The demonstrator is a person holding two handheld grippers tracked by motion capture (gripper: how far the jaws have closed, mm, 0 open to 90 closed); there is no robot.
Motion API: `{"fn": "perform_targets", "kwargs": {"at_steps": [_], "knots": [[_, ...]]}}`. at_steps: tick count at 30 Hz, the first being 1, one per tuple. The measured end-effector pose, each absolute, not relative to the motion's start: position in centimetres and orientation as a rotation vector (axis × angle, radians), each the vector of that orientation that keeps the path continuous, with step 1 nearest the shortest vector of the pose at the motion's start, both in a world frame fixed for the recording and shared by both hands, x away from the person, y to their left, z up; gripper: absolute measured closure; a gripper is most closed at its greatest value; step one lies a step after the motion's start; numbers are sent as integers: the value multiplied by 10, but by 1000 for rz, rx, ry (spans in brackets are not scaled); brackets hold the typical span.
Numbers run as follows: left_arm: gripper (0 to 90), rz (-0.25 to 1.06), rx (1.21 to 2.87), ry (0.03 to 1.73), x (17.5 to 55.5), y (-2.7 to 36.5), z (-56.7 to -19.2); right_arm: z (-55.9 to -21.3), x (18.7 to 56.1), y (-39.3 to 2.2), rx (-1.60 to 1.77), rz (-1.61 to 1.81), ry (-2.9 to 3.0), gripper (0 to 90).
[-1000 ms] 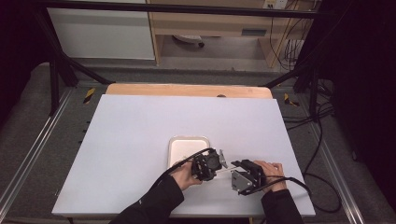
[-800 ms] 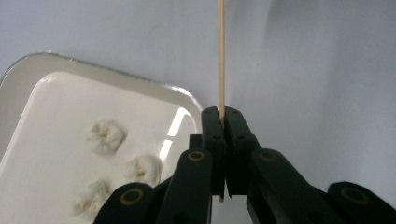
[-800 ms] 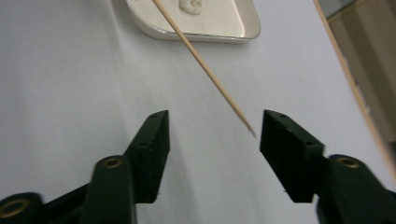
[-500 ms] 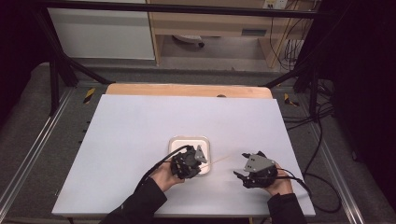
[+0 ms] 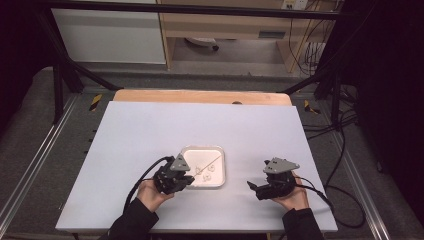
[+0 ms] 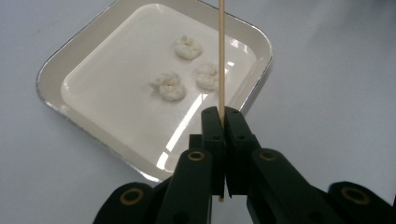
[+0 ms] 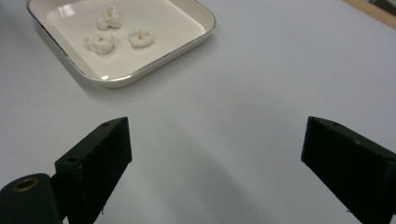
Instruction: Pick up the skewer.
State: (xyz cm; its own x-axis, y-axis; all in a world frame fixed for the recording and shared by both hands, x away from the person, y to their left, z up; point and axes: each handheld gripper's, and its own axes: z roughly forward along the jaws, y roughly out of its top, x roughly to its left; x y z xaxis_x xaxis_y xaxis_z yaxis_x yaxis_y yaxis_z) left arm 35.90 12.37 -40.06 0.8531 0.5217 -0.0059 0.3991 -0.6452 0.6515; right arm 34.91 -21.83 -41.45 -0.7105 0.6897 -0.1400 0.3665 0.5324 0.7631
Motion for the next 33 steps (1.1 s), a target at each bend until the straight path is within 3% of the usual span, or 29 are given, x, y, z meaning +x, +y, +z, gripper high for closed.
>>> {"fn": "perform_targets", "kwargs": {"at_steps": [18, 33], "knots": [[884, 295, 2191, 773, 343, 173, -419, -412, 366, -194, 953, 1201, 2375, 35], [884, 292, 2150, 792, 340, 184, -423, -406, 386, -160, 983, 1290, 2359, 20]]}}
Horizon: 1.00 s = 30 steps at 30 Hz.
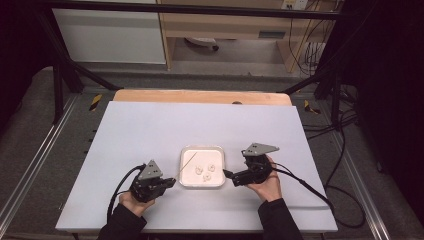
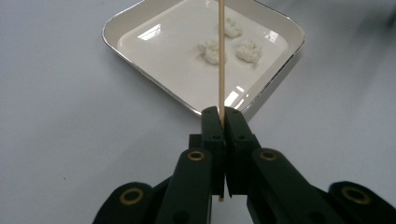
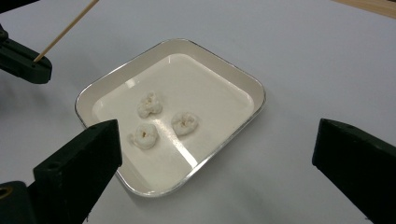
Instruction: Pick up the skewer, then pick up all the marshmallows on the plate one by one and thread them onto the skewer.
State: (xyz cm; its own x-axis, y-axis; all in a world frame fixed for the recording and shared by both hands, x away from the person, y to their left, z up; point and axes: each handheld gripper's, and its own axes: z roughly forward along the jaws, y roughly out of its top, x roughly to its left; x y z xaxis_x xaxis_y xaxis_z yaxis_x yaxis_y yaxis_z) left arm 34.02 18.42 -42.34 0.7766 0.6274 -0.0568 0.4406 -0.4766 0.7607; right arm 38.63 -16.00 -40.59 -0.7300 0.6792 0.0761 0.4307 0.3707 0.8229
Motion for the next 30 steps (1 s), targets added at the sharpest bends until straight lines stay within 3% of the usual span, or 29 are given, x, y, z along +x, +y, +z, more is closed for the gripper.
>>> {"fn": "perform_targets", "kwargs": {"at_steps": [10, 19, 30], "knots": [[884, 288, 2133, 797, 339, 186, -426, -412, 402, -139, 1032, 1287, 2372, 34], [884, 277, 2124, 804, 340, 185, -427, -420, 416, -124, 1043, 1257, 2387, 109], [884, 268, 2122, 808, 340, 184, -427, -437, 416, -110, 931, 1241, 2461, 400]]}}
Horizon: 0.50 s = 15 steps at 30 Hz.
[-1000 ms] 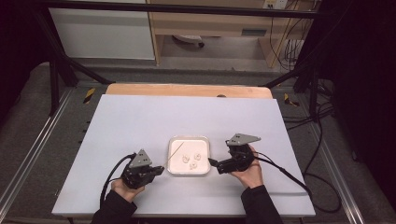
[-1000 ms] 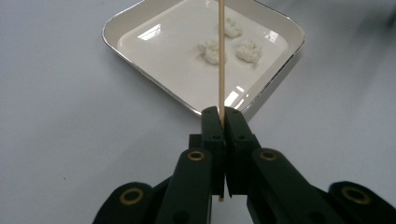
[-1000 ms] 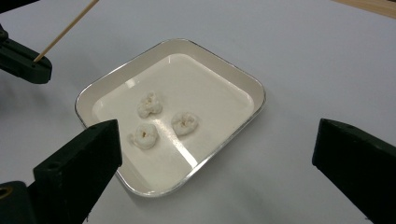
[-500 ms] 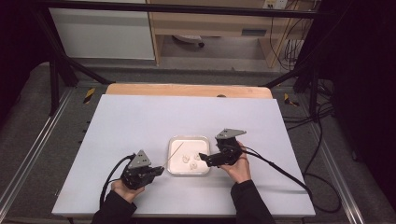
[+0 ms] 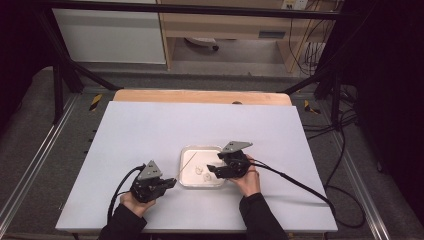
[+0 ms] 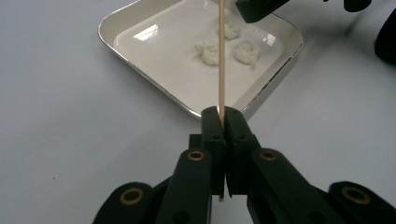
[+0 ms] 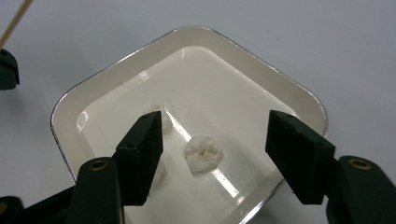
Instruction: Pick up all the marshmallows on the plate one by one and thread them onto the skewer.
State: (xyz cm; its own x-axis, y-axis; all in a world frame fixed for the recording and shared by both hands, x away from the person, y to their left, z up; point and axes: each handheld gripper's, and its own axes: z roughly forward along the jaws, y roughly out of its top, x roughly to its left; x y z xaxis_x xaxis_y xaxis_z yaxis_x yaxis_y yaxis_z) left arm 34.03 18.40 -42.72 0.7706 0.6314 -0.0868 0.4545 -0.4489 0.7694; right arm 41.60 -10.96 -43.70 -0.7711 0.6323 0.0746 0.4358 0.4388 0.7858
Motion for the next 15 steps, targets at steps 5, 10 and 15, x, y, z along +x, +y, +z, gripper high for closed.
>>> {"fn": "perform_targets", "kwargs": {"at_steps": [5, 10, 15], "knots": [[884, 269, 2122, 806, 340, 183, -427, -442, 416, -106, 898, 1223, 2486, 455], [884, 262, 2123, 805, 340, 182, -428, -449, 419, -104, 886, 1210, 2498, 540], [884, 260, 2126, 802, 340, 181, -428, -454, 419, -102, 859, 1193, 2500, 581]]}}
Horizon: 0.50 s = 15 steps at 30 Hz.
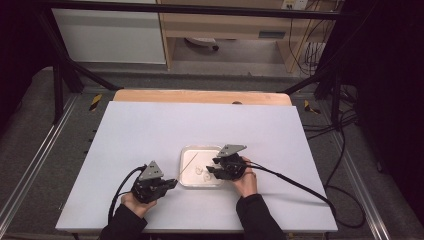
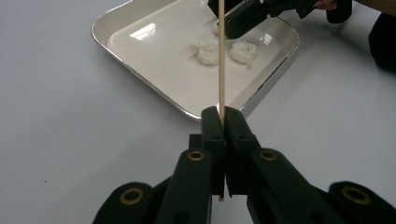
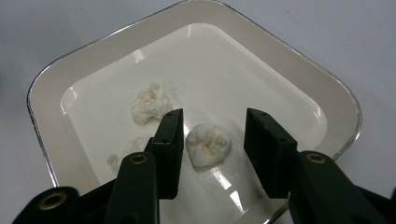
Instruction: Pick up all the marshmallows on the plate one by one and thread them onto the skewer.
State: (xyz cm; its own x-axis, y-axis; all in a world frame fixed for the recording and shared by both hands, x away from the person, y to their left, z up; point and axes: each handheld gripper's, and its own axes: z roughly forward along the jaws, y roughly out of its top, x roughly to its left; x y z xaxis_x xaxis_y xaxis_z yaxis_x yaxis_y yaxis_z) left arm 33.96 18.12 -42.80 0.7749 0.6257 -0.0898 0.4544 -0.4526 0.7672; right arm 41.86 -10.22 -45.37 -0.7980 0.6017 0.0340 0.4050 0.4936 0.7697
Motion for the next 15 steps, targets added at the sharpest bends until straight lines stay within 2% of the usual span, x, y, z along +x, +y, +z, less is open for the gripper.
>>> {"fn": "perform_targets", "kwargs": {"at_steps": [15], "knots": [[884, 256, 2123, 801, 339, 178, -428, -456, 417, -101, 837, 1185, 2501, 699]]}}
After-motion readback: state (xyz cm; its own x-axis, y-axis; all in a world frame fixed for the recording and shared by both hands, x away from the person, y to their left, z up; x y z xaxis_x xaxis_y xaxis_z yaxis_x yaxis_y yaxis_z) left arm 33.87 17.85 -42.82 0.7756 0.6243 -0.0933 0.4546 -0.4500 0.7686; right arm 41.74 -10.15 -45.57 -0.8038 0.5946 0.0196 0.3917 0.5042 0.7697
